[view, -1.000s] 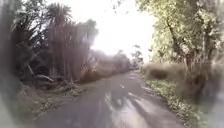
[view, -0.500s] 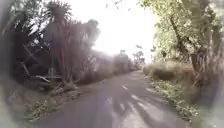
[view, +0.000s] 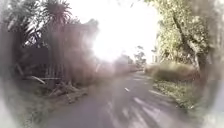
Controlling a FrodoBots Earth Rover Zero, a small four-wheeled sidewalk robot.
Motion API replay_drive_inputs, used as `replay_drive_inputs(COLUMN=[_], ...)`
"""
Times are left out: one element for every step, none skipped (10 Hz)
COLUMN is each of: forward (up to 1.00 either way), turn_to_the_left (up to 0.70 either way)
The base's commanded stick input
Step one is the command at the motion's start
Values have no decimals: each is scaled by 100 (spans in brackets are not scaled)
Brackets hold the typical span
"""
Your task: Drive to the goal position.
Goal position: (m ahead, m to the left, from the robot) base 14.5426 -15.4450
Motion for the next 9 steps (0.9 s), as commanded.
replay_drive_inputs(forward=[50,50,50,50,50,50,50,50,50], turn_to_the_left=[-21,-50,-50,-50,-50,-50,-50,-50,-50])
